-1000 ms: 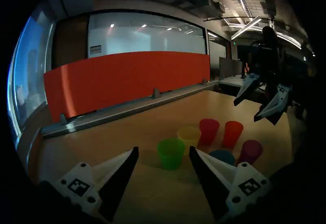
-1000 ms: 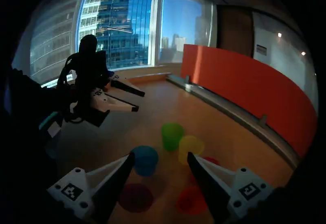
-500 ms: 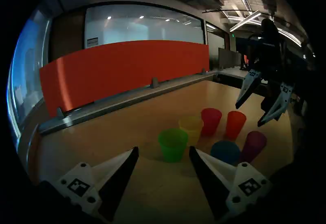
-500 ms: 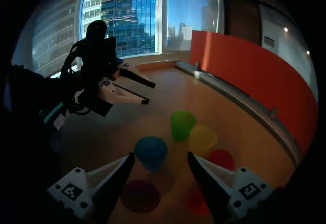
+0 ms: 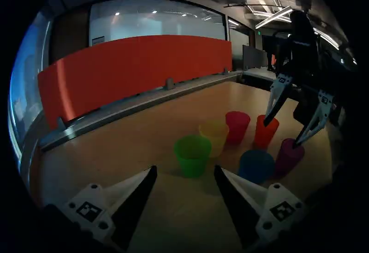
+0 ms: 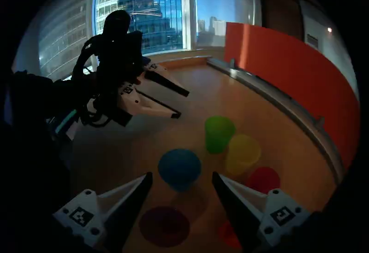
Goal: Pour water
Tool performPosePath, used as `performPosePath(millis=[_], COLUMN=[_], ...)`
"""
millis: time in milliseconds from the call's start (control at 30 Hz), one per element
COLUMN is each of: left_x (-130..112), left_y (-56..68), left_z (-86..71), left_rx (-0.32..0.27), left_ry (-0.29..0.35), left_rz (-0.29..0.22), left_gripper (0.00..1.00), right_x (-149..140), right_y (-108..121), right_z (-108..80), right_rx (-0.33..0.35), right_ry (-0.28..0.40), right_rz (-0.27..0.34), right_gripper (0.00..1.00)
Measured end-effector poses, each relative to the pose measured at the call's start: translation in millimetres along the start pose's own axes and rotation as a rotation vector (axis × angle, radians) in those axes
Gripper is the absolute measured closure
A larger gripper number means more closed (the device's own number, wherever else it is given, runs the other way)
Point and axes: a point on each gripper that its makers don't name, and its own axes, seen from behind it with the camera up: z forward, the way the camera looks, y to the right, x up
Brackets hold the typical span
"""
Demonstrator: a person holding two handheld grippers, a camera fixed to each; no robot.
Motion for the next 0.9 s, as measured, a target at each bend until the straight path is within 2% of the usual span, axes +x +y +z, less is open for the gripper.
performPosePath(millis=[267, 567, 900], left_x=[-9.8, -15.6, -20.3], left_y=[-2.3, -4.2, -3.1], left_z=[11.0, 19.3, 25.2], left_rx=[-0.003, -0.015, -0.02], left_ry=[-0.027, -0.033, -0.04], left_rz=[0.004, -0.017, -0.004], left_gripper=[0.08, 0.08, 0.08], right_x=[-5.2, -13.0, -18.0], right_y=[-0.5, 1.2, 2.5], right_z=[16.3, 30.9, 41.8], right_rx=[0.019, 0.02, 0.021], right_ry=[-0.037, -0.08, -0.114], right_rz=[-0.005, -0.015, -0.023], right_gripper=[0.0, 0.0, 0.0])
